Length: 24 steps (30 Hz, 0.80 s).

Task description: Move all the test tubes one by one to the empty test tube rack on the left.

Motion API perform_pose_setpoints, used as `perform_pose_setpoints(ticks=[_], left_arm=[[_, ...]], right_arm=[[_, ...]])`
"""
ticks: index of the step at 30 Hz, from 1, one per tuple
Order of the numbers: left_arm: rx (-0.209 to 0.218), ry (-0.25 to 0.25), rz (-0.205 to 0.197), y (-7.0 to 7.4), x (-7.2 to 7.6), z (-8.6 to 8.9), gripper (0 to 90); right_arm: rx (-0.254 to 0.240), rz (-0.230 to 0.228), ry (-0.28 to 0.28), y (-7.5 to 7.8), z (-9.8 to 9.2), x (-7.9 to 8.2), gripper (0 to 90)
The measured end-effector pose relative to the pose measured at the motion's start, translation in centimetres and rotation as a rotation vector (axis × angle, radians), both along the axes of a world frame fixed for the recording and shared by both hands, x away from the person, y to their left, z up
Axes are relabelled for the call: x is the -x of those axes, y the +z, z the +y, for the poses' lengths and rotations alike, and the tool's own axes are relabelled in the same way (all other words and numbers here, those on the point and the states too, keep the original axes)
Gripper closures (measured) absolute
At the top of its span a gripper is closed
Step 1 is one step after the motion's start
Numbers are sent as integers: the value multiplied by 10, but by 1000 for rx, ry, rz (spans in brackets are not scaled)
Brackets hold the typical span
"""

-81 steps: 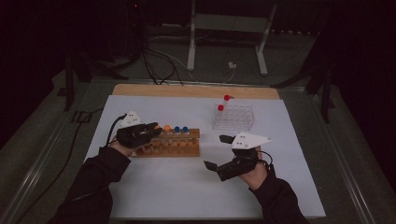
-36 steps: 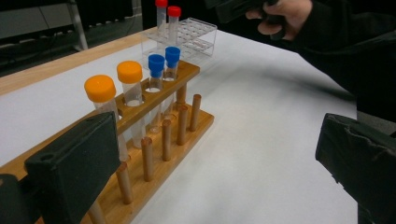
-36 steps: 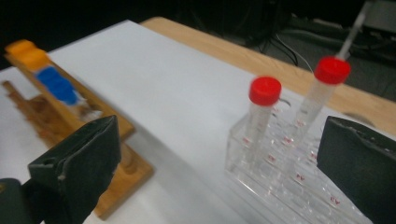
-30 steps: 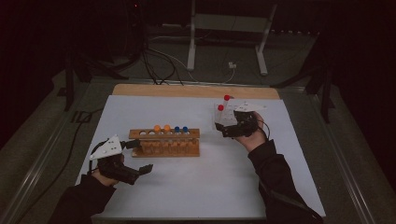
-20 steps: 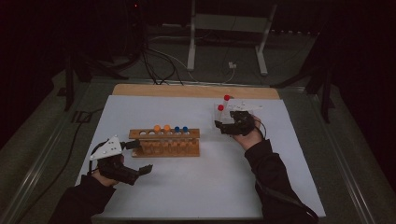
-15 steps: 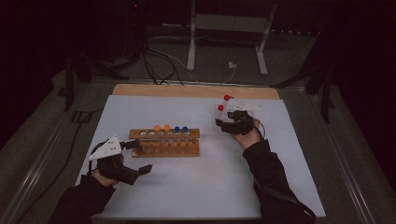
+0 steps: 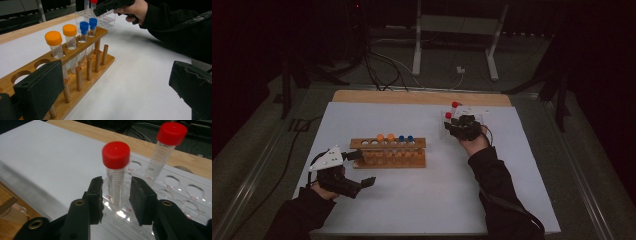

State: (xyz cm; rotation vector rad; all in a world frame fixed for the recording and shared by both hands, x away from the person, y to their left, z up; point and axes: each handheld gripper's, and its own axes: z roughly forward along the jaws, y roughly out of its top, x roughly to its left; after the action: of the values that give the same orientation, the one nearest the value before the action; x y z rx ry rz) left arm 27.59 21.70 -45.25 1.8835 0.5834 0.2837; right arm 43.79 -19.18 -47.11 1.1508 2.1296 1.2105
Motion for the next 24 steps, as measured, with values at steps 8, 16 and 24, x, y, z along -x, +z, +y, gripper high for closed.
perform_pose_setpoints(ticks=[8,16,24], left_arm=[[-3,-3,2,-1,0,0,6],[-8,-7,6,-1,-1,-1,6],[-5,-10,6,2,0,-2,6]], right_arm=[[25,-2,-12,-2,8,-6,732],[34,-10,-20,3,10,-6,747],[26,-54,-6,27,6,0,748]])
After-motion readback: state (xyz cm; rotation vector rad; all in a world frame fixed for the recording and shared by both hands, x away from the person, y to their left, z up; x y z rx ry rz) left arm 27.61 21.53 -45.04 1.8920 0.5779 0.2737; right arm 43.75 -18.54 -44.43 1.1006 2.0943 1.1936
